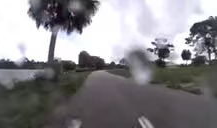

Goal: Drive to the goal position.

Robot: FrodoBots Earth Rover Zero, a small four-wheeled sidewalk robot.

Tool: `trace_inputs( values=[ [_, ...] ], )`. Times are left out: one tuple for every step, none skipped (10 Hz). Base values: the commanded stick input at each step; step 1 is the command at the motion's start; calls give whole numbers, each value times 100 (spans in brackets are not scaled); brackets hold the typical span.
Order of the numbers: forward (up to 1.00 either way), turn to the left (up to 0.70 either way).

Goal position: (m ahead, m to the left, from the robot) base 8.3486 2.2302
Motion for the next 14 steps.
trace_inputs(
  values=[
    [70, 0],
    [70, 0],
    [70, 0],
    [70, 0],
    [70, 0],
    [70, 0],
    [70, 0],
    [70, 0],
    [70, 0],
    [70, 0],
    [70, 0],
    [70, 0],
    [70, 0],
    [70, 0]
  ],
)
